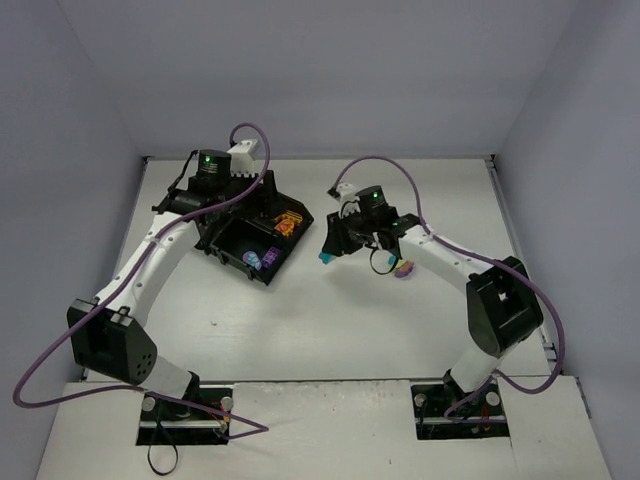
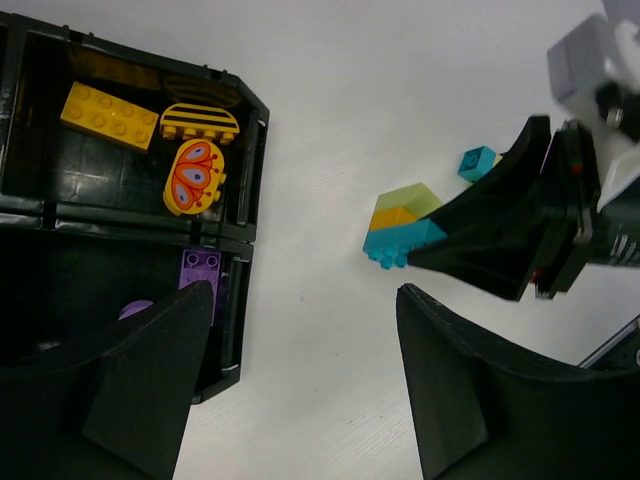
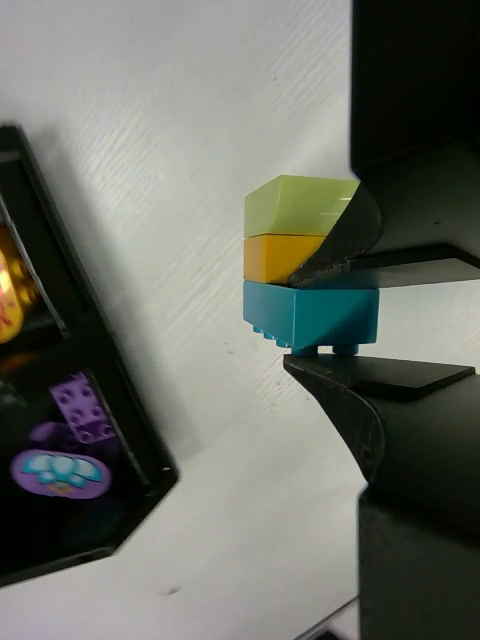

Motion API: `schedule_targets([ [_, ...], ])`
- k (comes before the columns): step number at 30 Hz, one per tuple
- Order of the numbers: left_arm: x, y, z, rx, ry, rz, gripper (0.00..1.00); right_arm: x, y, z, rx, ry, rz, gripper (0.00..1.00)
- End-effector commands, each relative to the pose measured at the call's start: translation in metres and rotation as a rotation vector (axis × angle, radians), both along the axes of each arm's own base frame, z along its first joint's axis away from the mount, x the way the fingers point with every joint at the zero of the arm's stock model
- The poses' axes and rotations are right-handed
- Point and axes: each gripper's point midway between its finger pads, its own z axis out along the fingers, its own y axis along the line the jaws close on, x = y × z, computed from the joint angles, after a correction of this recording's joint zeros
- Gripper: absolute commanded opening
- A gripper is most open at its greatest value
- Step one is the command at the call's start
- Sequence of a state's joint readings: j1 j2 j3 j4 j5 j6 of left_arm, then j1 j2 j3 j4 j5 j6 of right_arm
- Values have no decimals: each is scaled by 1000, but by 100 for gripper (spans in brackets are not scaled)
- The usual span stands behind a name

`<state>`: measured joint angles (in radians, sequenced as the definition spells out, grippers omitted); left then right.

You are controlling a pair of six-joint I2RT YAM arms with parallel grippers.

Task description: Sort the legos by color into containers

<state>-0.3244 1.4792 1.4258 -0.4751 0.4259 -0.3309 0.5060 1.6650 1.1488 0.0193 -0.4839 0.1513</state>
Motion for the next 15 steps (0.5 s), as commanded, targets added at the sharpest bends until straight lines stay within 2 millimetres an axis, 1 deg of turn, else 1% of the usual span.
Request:
schedule_targets([
  [1, -4, 9, 27, 24, -106, 10, 67, -6, 3, 0, -117, -204, 197, 1],
  [3, -6, 13, 24, 43, -105, 20, 68, -19, 12, -6, -130, -227, 281, 5],
  [6, -8, 18, 19, 66, -98, 34, 68, -29, 15, -16, -188, -272, 378, 11],
  [7, -9, 19, 18, 69, -98, 36, 68, -37, 12, -24, -217, -251, 409, 12],
  [8, -10, 20, 17, 74, -97, 39, 68, -39, 11, -26, -244, -276, 452, 14],
  [11, -12, 23, 16, 84, -102, 45, 68, -44, 5, -33, -298, -290, 505, 18],
  [13, -12, 26, 14, 95, -102, 52, 68, -45, -1, -35, -334, -291, 506, 23],
  [14, -13, 27, 14, 98, -101, 55, 68, -44, -3, -36, -347, -294, 506, 27],
  [15, -13, 27, 13, 102, -100, 55, 68, -41, -7, -36, -369, -298, 494, 35],
])
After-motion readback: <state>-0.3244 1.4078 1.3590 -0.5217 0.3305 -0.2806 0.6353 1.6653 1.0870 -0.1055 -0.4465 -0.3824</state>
